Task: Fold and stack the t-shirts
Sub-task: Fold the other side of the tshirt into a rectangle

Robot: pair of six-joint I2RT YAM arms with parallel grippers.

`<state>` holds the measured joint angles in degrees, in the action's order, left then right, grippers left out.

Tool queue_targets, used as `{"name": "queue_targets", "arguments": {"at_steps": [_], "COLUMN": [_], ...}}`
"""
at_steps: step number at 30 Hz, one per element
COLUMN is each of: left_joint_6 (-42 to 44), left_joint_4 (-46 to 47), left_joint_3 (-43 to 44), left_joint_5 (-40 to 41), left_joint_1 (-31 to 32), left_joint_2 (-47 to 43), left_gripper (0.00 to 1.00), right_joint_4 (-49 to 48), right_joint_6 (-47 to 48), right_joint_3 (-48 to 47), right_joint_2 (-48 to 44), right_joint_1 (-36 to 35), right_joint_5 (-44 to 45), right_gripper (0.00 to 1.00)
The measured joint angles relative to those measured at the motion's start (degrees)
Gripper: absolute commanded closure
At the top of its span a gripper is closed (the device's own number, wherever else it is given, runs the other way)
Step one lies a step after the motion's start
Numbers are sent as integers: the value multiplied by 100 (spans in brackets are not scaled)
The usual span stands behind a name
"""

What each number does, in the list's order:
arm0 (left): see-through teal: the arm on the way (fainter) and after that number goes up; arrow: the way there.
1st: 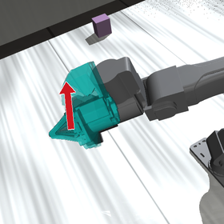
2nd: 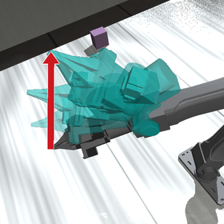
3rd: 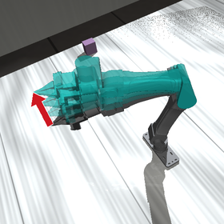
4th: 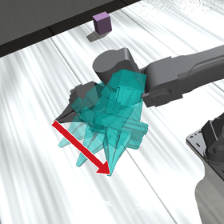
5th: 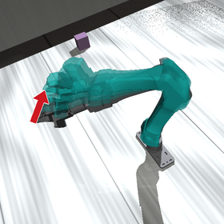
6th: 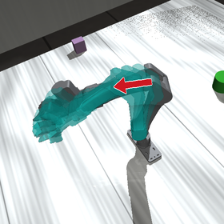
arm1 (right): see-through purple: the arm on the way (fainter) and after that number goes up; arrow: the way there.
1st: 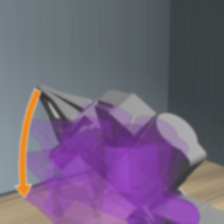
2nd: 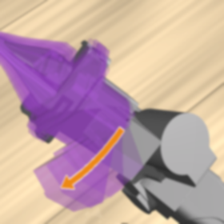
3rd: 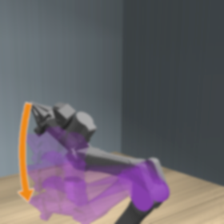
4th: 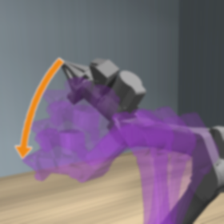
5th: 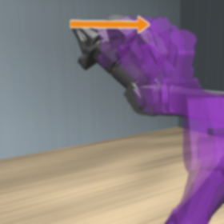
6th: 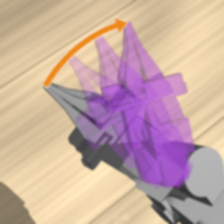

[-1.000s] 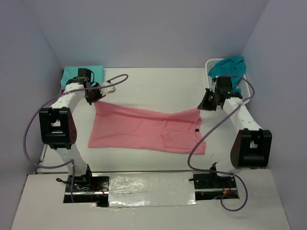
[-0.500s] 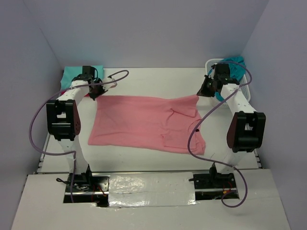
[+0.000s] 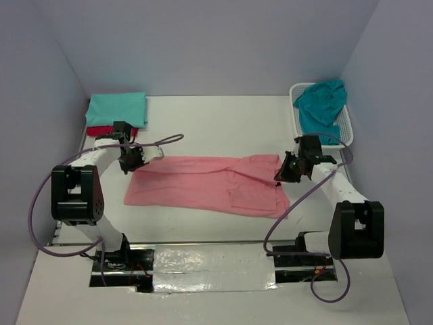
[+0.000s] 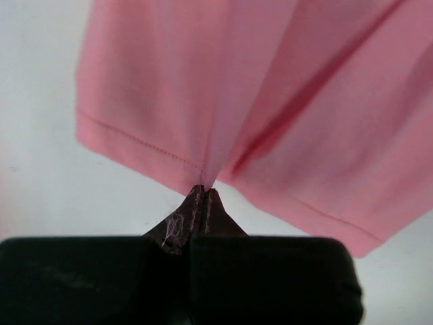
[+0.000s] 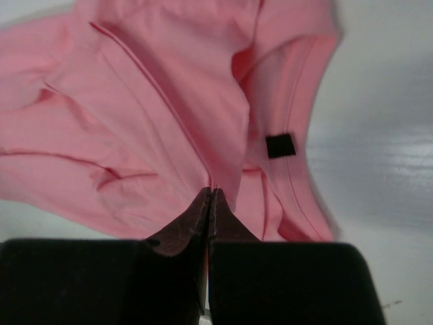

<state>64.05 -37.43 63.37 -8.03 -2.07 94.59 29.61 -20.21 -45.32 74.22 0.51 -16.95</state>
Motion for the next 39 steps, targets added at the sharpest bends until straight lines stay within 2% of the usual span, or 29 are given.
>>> {"name": "queue_targets", "arguments": {"at_steps": [9, 21, 32, 34, 35, 36, 39], "left_joint_6": [304, 337, 461, 496, 501, 505, 505], "left_joint_4": [-57, -164, -177, -170, -164, -151, -160], "left_joint_3": [-339, 374, -238, -376, -426, -479, -555], "left_joint_5": [175, 168, 184, 210, 232, 262, 382], "left_joint_1": [0, -199, -203, -203, -203, -203, -203], "left_joint_2": [-44, -33, -31, -31, -31, -31, -24], "left_gripper": [100, 100, 100, 97, 92, 82, 72], "right_joint_4": [7, 306, 354, 356, 354, 358, 345], "right_joint_6": [-7, 103, 98, 98, 98, 98, 98], "right_joint_3": [278, 87, 352, 420, 452, 474, 540], "right_joint_2": [-146, -280, -299, -278, -249, -208, -74], "right_joint_1": [0, 17, 28, 28, 28, 26, 28], "right_joint_5": [61, 511, 372, 297, 256, 227, 153], "right_gripper": [100, 100, 100, 100, 100, 100, 100]}}
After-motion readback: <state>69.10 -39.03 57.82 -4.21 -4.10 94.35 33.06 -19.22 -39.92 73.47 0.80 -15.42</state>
